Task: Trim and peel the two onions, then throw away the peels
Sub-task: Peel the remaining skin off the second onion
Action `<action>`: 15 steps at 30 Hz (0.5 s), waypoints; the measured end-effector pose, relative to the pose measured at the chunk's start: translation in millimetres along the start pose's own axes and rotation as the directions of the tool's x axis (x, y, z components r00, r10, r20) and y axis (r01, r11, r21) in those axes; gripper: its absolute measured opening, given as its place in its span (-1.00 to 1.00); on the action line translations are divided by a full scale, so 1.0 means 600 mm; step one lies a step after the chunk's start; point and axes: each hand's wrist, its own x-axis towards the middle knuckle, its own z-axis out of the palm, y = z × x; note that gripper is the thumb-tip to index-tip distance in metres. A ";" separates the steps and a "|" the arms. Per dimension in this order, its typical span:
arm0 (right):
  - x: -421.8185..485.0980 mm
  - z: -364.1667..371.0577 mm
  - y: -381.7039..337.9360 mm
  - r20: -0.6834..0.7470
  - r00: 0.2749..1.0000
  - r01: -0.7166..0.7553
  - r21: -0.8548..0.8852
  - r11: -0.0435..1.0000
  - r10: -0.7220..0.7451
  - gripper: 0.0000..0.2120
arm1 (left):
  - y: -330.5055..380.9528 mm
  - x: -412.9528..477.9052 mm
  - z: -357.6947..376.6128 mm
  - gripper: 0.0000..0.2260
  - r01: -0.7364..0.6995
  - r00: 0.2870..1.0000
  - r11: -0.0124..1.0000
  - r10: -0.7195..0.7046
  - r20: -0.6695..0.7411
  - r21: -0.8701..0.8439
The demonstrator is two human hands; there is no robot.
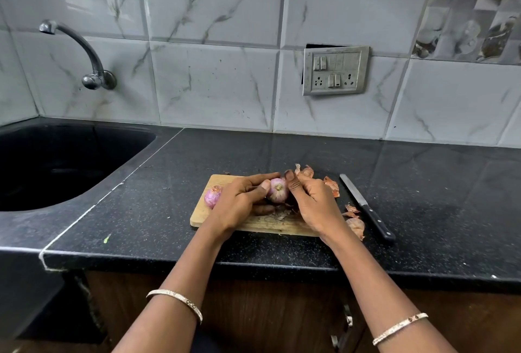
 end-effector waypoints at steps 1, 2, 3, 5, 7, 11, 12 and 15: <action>0.000 0.000 0.001 0.000 1.000 0.004 0.002 1.000 -0.004 -0.27 | 0.000 -0.001 0.000 -0.66 -0.024 1.000 0.998 0.024 0.011 0.053; 0.001 0.000 0.001 0.002 1.000 0.006 -0.002 1.000 -0.006 -0.27 | 0.000 -0.001 0.000 -0.59 -0.053 0.999 0.992 0.051 0.018 0.116; 0.001 0.000 -0.001 0.006 1.000 0.012 -0.009 1.000 -0.012 -0.30 | -0.001 -0.001 0.001 -0.53 -0.075 0.997 0.982 0.073 0.022 0.171; 0.000 0.000 -0.006 0.005 1.000 0.009 -0.020 1.000 -0.009 -0.39 | -0.003 0.000 0.004 -0.47 -0.099 0.995 0.963 0.097 0.021 0.252; 0.000 0.001 -0.008 -0.002 1.000 0.018 -0.031 0.999 -0.018 -0.48 | -0.007 0.001 0.007 -0.45 -0.107 0.994 0.959 0.108 0.011 0.263; 0.001 0.002 0.000 0.012 0.998 0.054 -0.039 0.998 -0.054 -0.47 | -0.010 -0.001 0.007 -0.52 -0.097 0.995 0.974 0.100 -0.005 0.204; -0.001 0.001 0.000 0.013 0.999 0.046 -0.020 0.999 -0.045 -0.47 | -0.010 -0.002 0.006 -0.52 -0.100 0.995 0.970 0.103 -0.001 0.221; -0.003 -0.003 0.000 -0.022 1.000 -0.006 0.056 0.998 0.008 -0.60 | -0.010 -0.002 0.003 -0.51 -0.131 0.991 0.956 0.135 0.004 0.262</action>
